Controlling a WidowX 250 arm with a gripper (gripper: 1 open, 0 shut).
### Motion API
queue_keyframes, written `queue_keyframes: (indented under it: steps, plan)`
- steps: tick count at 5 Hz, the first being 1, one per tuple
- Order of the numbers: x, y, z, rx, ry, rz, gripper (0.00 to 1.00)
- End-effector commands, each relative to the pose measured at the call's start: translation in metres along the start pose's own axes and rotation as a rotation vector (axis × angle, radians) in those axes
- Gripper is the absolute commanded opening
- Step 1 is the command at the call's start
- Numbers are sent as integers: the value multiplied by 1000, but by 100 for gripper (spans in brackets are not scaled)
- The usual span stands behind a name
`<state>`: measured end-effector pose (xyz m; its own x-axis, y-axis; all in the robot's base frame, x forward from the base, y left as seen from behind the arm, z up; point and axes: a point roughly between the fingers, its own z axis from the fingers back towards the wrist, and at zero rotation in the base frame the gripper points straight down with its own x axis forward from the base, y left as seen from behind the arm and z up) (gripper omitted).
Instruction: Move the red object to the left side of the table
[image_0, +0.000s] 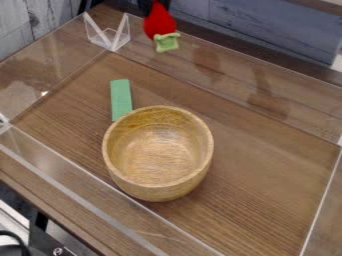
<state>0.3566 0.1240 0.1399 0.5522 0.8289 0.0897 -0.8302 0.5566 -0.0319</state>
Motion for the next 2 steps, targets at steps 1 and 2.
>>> queue_keyframes:
  steps: [1,2]
  plan:
    - [27,12,10,-18,-65,15,0]
    - [47,24,1,-8,-80,3,0]
